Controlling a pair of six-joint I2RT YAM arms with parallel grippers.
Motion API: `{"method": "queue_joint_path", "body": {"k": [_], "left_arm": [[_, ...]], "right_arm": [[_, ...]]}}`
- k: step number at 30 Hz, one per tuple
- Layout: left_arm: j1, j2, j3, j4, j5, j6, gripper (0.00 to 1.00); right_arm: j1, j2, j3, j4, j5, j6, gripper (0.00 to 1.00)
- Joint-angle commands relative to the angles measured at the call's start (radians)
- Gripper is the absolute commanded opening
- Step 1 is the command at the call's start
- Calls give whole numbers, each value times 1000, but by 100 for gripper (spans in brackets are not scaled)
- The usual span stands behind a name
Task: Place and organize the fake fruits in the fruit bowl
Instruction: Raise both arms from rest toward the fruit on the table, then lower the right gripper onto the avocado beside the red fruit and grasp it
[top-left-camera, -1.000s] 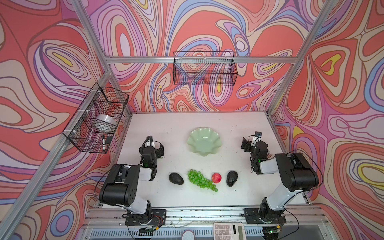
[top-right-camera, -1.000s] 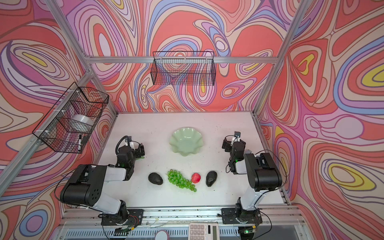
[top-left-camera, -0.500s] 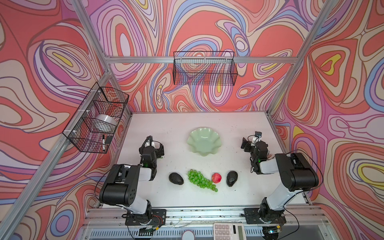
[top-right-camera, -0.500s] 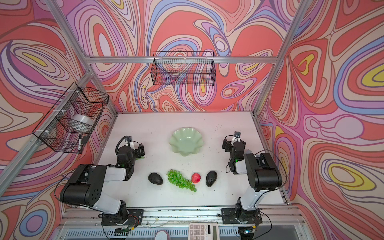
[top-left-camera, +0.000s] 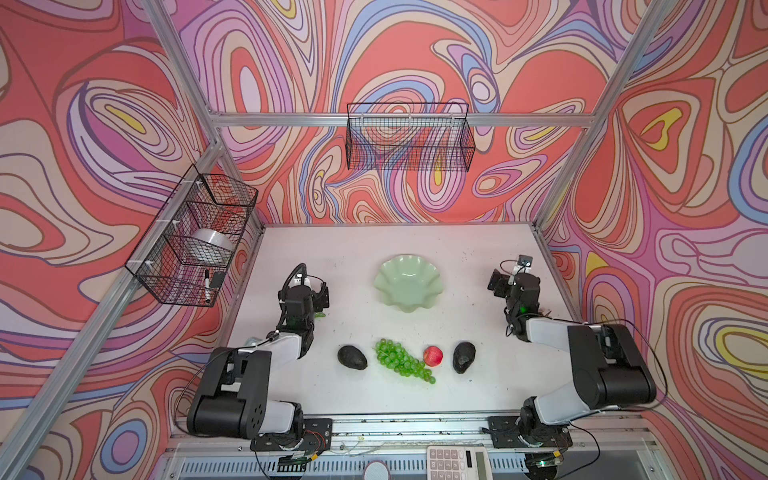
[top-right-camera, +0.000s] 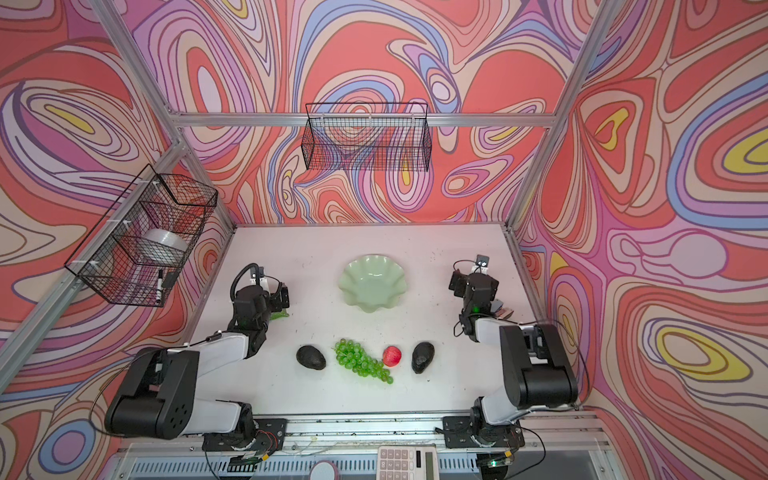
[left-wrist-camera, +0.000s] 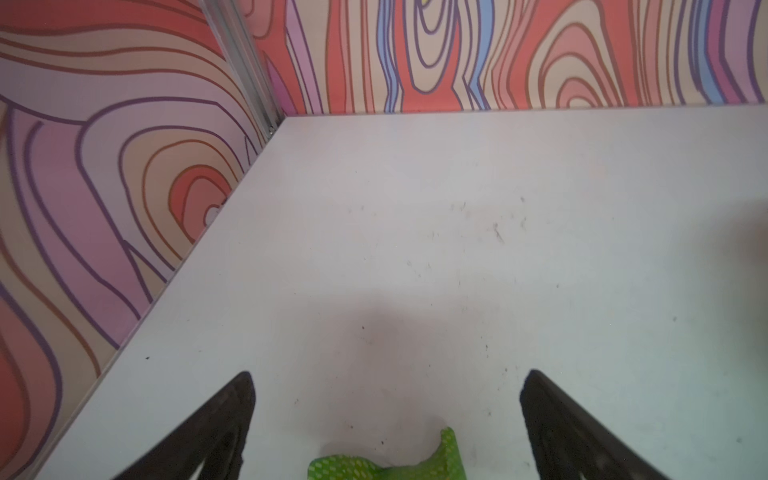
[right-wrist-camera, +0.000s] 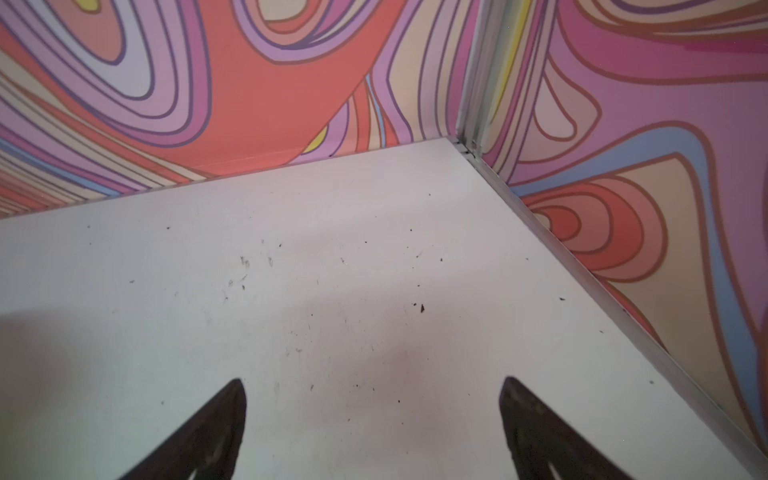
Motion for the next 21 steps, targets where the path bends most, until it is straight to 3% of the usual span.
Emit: {"method": "queue_joint_path", "body": {"k": [1,3,6,10,15,21], "left_arm": [[-2,-146,157,-326,-71,-241,100],[-2,-213,207,-431,-5,-429,100],[-2,-292,208,-451,173,-429,100],[-2,-374,201,-560,160,-464,99],[-3,-446,184,-652,120,-478,98],[-2,-468,170,-669,164,-478,98]], "right_arm": [[2,-103,199,-459,105,308,98],[-3,-129,246,-578,-19,269,98],[-2,-217,204,-583,-178,220,98],[10,-257,258,-857,-288,266,95],[174,-350,206,-1115,-255,343,94],[443,-442,109,-1270,-196,617,92]]}}
